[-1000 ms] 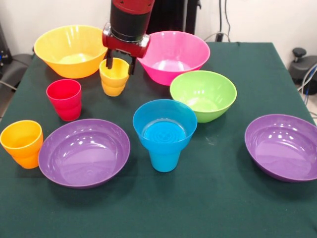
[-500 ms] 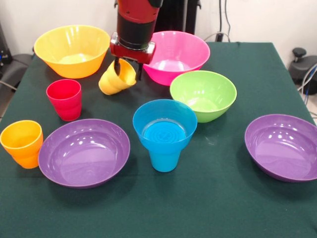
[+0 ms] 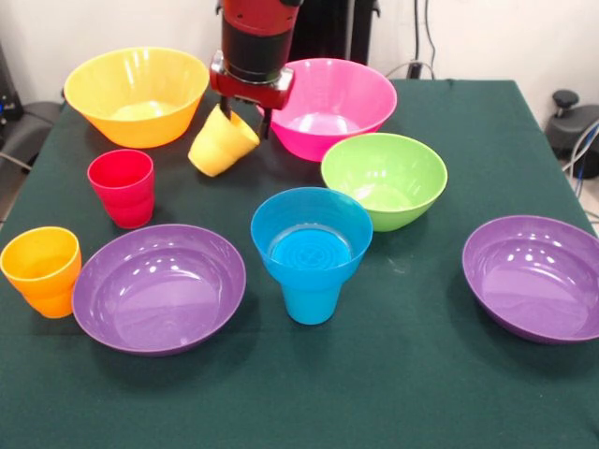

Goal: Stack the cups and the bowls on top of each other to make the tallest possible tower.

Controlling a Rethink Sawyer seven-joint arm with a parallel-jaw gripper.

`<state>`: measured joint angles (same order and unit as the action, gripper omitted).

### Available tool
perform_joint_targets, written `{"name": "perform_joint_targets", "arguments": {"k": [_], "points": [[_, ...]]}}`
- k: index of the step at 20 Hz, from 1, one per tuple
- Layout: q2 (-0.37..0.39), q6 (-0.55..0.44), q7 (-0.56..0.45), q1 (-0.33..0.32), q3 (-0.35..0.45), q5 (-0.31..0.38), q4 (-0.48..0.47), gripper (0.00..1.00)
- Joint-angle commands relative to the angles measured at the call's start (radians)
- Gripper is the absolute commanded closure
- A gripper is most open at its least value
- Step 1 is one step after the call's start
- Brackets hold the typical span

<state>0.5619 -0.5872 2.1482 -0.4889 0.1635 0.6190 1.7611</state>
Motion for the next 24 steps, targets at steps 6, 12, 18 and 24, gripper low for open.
{"name": "perform_joint_targets", "arguments": {"k": [6, 12, 18, 24], "points": [[0.098, -0.242, -0.206, -0.039, 0.107, -0.061, 0.040, 0.00], [0.088, -0.204, -0.238, -0.049, 0.120, 0.029, -0.024, 0.00], [0.022, -0.020, -0.147, -0.030, 0.086, 0.163, -0.049, 0.00], [-0.032, 0.011, -0.102, -0.016, 0.089, 0.193, -0.096, 0.00]]}}
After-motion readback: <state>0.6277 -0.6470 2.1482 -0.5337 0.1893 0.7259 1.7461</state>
